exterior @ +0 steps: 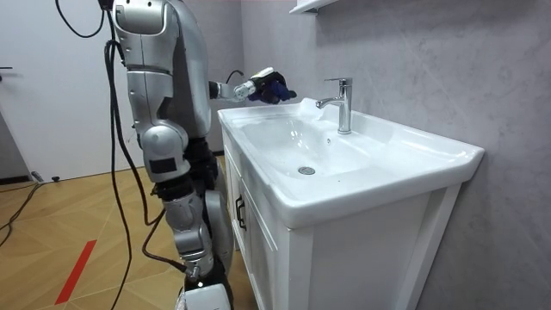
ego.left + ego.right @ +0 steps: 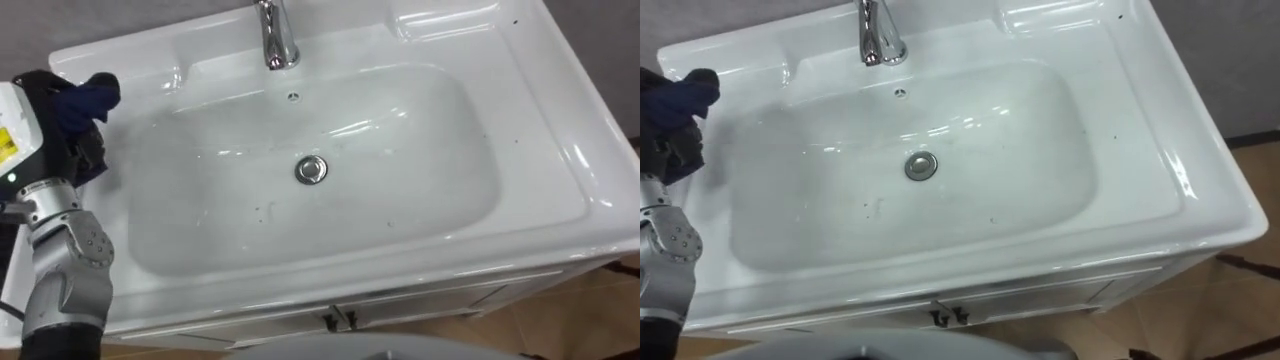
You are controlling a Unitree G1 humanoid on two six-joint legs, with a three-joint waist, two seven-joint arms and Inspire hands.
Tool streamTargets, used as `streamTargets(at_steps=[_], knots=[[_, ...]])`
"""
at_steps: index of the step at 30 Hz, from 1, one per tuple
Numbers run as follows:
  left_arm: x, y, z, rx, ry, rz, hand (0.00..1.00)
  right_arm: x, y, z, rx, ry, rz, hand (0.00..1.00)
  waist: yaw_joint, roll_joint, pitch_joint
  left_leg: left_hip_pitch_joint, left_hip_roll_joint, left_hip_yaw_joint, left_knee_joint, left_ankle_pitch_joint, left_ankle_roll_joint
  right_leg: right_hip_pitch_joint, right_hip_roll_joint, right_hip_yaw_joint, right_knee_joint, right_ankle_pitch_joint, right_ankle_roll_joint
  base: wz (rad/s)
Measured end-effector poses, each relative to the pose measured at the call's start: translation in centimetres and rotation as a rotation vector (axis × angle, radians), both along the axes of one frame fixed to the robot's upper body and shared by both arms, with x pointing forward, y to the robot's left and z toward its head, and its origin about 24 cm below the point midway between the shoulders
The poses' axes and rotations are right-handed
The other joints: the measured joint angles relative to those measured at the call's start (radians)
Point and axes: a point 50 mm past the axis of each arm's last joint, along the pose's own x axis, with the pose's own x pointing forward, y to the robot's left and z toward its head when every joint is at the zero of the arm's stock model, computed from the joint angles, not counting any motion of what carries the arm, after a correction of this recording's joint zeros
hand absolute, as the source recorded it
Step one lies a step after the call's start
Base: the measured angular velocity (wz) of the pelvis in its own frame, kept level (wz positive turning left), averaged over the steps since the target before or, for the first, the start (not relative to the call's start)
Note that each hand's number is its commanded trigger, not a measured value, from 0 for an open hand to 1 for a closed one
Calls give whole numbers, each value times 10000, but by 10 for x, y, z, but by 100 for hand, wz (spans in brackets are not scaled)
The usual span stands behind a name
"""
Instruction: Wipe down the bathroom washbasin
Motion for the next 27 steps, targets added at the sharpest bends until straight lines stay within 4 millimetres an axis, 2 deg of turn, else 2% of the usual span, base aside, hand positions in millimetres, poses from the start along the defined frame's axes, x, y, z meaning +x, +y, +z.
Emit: streamTargets(at_steps=[14,21,27], knots=[[-3,-1,-13,-146,552,28,100,2,-2,1,-21,-109,-97,0,-110,-158,88,-11,-12,-116,0,1,0,17,-66,-177,-34,-15,25,4],[-6,1,-18,-203,816,127,100,2,-1,0,98,-157,-195,0,-164,-316,13,-2,-18,-71,-3,1,1,-26,-2,-30,-24,-15,25,-6],[-7,1,-19,-203,857,193,100,2,0,0,157,-243,-480,0,-174,-335,12,3,-16,-49,-5,1,0,5,2,-1,-11,-14,25,-2]])
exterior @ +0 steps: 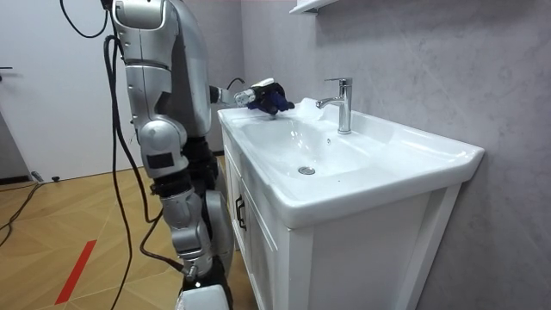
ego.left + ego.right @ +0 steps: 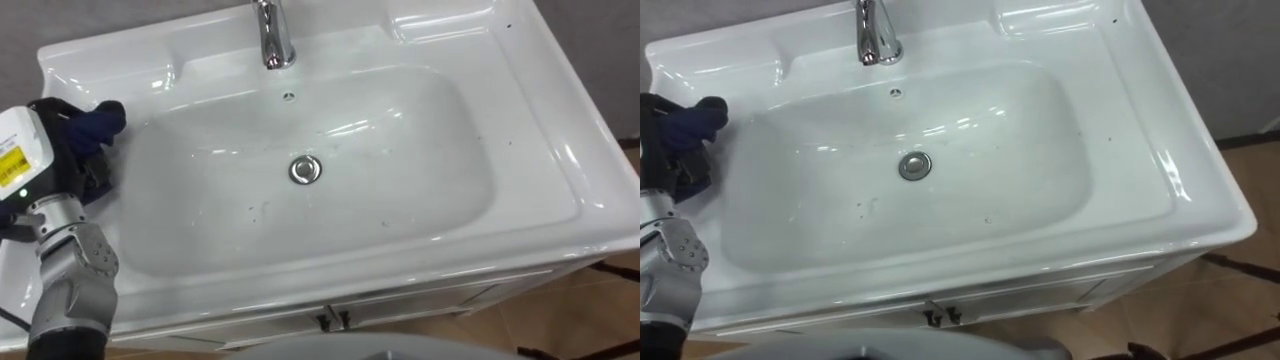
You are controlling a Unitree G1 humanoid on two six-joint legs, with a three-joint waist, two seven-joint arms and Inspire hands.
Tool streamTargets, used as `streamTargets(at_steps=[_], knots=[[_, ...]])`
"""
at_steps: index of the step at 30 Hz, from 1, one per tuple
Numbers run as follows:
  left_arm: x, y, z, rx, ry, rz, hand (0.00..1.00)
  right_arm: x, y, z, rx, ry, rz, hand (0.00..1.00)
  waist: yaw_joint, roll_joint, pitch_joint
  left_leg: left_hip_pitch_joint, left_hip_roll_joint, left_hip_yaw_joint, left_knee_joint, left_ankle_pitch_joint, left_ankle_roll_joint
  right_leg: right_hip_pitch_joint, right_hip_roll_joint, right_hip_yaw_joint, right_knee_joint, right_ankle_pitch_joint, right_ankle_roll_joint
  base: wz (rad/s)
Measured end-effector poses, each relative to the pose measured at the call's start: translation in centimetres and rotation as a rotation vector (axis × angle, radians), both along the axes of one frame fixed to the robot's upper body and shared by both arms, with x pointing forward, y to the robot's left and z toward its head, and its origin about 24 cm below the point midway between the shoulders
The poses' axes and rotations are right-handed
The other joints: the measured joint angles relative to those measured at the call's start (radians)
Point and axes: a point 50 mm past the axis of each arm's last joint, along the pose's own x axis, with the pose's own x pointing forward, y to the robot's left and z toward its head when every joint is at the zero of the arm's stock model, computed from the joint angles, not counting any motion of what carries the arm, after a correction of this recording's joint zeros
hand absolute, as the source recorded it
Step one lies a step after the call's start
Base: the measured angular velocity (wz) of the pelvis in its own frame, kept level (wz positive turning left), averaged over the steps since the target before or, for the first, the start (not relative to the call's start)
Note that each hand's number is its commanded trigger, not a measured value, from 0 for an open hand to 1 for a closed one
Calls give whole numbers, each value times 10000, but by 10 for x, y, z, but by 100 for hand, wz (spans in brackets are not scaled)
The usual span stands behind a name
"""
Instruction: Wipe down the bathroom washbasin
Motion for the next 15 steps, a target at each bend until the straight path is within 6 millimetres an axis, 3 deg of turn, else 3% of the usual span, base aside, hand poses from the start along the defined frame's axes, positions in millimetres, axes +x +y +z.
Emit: streamTargets(at_steps=[15], knots=[[-3,1,-4,-23,182,124,100,0,2,-1,142,-60,-140,0,4,-24,9,-2,0,26,2,0,0,-34,-7,1,-17,0,1,0]])
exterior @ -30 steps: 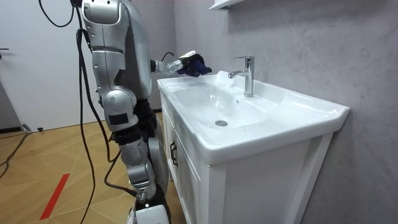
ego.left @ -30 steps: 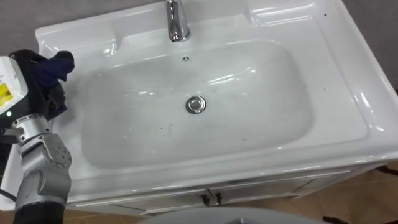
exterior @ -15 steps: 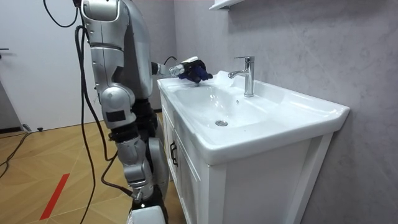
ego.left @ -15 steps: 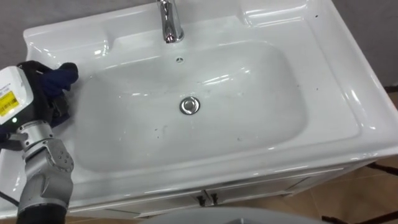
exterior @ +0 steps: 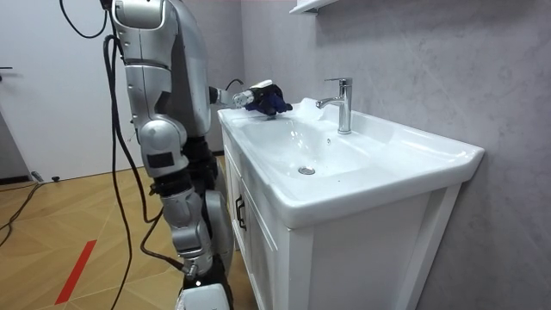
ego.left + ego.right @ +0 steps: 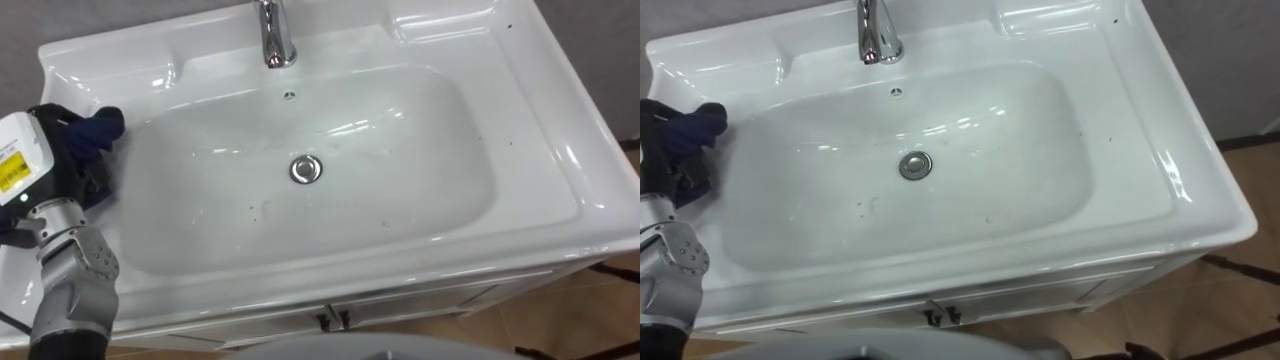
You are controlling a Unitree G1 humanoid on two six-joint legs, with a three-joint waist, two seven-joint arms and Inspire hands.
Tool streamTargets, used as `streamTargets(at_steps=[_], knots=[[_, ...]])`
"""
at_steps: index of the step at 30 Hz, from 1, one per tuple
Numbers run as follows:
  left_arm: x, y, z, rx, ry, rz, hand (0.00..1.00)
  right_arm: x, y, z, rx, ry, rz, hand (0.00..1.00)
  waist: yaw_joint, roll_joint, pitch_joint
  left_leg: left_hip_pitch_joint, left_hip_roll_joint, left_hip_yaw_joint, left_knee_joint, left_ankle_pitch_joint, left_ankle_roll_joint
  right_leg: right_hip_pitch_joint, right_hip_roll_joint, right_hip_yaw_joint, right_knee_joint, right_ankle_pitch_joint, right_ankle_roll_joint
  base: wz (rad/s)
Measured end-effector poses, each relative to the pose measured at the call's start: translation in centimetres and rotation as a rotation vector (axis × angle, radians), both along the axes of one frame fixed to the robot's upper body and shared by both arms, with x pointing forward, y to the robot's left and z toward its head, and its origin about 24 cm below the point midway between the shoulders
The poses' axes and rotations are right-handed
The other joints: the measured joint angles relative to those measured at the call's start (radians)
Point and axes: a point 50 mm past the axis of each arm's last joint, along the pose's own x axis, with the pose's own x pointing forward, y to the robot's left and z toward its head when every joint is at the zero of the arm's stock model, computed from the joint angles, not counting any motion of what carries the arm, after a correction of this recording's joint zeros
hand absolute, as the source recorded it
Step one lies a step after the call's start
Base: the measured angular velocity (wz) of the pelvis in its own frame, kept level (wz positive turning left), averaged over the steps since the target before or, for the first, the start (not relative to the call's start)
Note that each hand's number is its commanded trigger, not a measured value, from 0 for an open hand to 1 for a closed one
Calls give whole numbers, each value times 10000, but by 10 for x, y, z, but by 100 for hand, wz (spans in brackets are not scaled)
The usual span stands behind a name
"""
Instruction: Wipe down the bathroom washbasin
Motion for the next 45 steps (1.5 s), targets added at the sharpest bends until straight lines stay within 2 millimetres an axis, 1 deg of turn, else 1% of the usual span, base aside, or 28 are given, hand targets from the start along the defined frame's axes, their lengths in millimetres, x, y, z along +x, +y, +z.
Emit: streamTargets(at_steps=[10,17,23,26,29,30,31,36,45], knots=[[0,0,0,0,-4,1,100,-1,-1,0,3,18,-12,0,-3,128,-6,-11,2,-16,1,0,0,34,-8,-65,15,0,0,0],[-1,0,-1,-9,69,28,100,-1,-1,0,6,28,-30,0,19,70,8,-24,-2,-31,1,0,0,-14,-13,-89,7,-1,2,0],[-11,3,-8,-162,355,210,100,-1,-1,0,-52,-15,-217,0,26,59,-1,-37,-3,-29,1,0,0,-63,2,-10,19,-2,4,-3],[-14,4,-14,-211,615,319,100,-1,-1,0,-38,37,-218,0,31,34,-16,-15,-2,-26,0,0,0,-58,2,0,44,-2,3,-2],[-16,5,-16,-229,725,362,100,-1,-1,0,-37,72,-222,0,41,-39,-45,-3,-1,-29,-1,0,0,-47,3,29,49,-2,3,0],[-16,5,-17,-239,773,379,84,-1,-1,0,-35,72,-222,0,46,-69,-60,12,-1,-29,-3,0,0,-16,5,31,51,-1,3,0],[-17,6,-18,-251,818,394,0,-1,-1,0,-32,71,-225,0,45,-90,-49,68,-1,-29,-9,-1,1,66,5,28,48,-1,2,0],[-18,6,-20,-269,899,413,0,-1,-1,0,-21,54,-297,0,24,-73,-41,126,-3,-28,-4,-9,15,94,-6,30,20,-2,4,2],[-19,7,-19,-81,679,558,0,-4,-1,0,-115,230,-363,0,23,140,-30,41,-8,-93,60,-8,14,55,1,20,21,-4,7,2]])
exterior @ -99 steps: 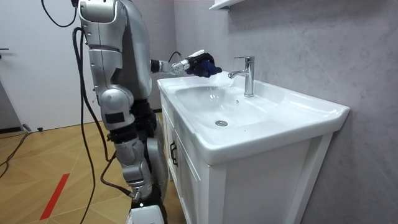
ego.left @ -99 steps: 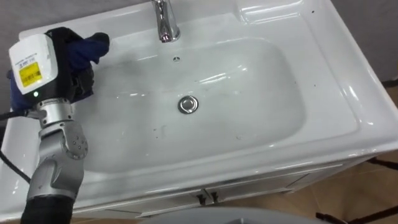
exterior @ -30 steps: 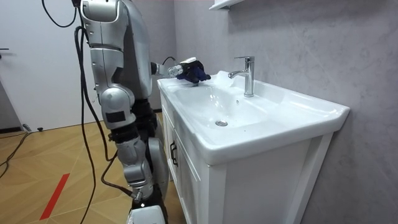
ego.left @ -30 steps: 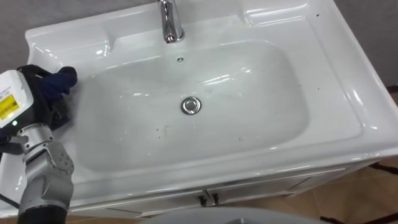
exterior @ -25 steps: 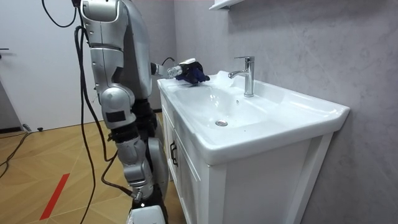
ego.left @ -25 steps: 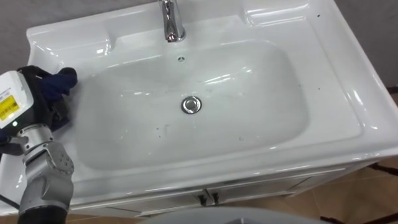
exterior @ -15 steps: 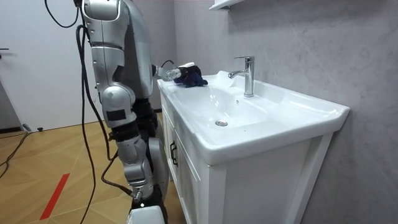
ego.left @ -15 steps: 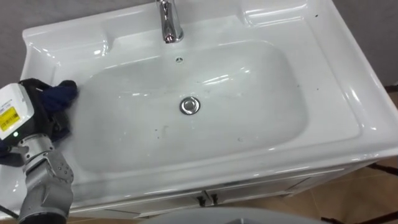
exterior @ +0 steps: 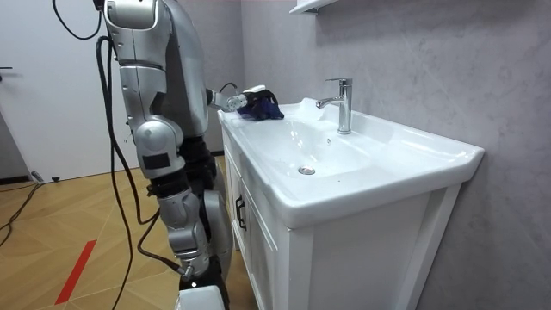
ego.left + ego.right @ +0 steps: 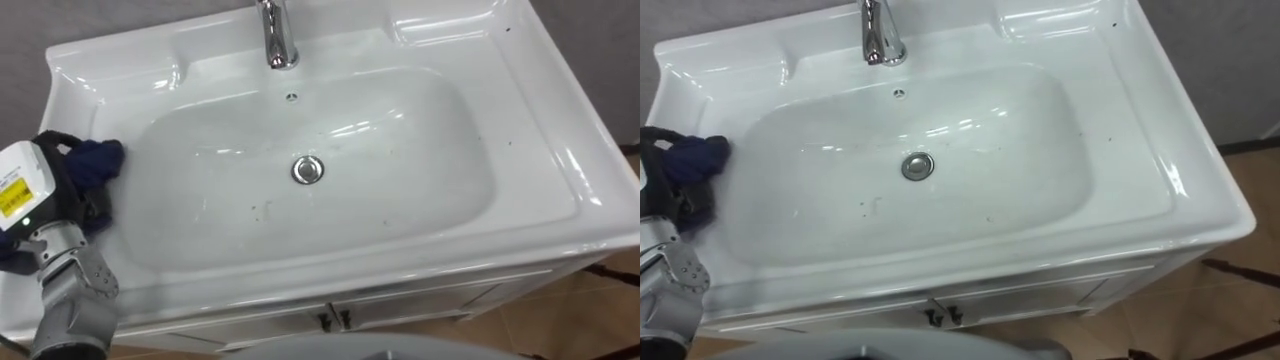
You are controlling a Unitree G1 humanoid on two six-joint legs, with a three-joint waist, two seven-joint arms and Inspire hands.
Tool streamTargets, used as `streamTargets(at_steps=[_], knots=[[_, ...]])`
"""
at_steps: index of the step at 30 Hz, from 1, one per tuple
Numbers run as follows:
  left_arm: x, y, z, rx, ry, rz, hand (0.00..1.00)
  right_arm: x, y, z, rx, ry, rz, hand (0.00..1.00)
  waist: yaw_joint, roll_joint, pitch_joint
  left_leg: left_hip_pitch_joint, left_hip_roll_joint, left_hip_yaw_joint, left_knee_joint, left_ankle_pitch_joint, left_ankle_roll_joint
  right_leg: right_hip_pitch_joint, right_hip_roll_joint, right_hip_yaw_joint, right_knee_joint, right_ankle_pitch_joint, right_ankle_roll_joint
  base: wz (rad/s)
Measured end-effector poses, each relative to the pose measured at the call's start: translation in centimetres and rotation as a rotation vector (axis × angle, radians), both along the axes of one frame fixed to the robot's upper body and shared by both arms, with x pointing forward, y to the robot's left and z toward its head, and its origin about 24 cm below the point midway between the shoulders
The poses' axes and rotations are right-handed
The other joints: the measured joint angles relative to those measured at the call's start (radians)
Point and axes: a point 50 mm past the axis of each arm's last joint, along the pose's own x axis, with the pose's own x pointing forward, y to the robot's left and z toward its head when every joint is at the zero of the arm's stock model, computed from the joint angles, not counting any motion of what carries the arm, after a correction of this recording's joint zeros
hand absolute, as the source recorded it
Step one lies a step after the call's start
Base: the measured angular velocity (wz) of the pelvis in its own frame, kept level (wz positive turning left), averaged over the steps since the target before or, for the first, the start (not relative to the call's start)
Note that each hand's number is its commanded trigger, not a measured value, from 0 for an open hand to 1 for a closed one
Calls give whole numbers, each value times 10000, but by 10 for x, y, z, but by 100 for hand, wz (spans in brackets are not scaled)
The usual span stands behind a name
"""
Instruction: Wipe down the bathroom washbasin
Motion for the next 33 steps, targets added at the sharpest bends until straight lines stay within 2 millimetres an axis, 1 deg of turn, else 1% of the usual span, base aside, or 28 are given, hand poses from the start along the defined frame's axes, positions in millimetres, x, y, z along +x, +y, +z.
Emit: streamTargets(at_steps=[2,8,11,16,21,22,24,25,26,33], knots=[[0,0,0,40,-58,17,0,0,0,0,-3,-4,1,0,-1,17,-11,-42,0,-5,17,0,-1,-23,2,-8,0,0,0,0],[1,0,2,63,-136,7,0,1,0,0,-59,-24,3,0,-15,-23,1,-68,-3,-24,8,0,0,4,1,-42,-3,0,0,0],[6,-3,11,154,-582,-153,0,0,-1,0,-138,29,30,0,-18,-61,20,-70,-7,-36,-3,0,0,41,-12,-138,-13,0,0,6],[12,-5,20,303,-1122,-298,0,1,-1,1,-153,-24,55,0,-27,-17,16,-58,-5,-34,0,0,0,42,-16,-179,-14,0,0,2],[14,-5,21,313,-1162,-308,0,1,-1,0,-146,-13,66,0,-30,-16,19,-54,-5,-36,9,0,0,35,-20,-207,-36,-3,5,1],[13,-5,21,314,-1163,-304,5,1,-1,0,-147,-10,80,0,-30,-17,20,-57,-6,-37,9,0,0,35,-20,-211,-36,-3,5,0],[13,-5,21,315,-1163,-305,2,1,-1,0,-147,-10,111,0,-32,-19,22,-62,-6,-38,10,0,0,28,-17,-210,-34,-3,5,0],[13,-5,21,315,-1162,-305,10,2,-1,1,-151,-9,141,0,-31,-21,24,-68,-5,-38,10,0,0,24,-16,-210,-36,-3,5,0],[13,-5,21,316,-1162,-305,100,2,-1,1,-152,-6,155,0,-30,-22,25,-69,-5,-38,10,0,0,23,-16,-210,-37,-3,5,0],[13,-5,21,316,-1154,-296,100,-1,-1,0,-155,91,194,0,-35,-21,40,-73,-6,-35,0,0,0,35,-13,-199,-87,-3,5,0]])
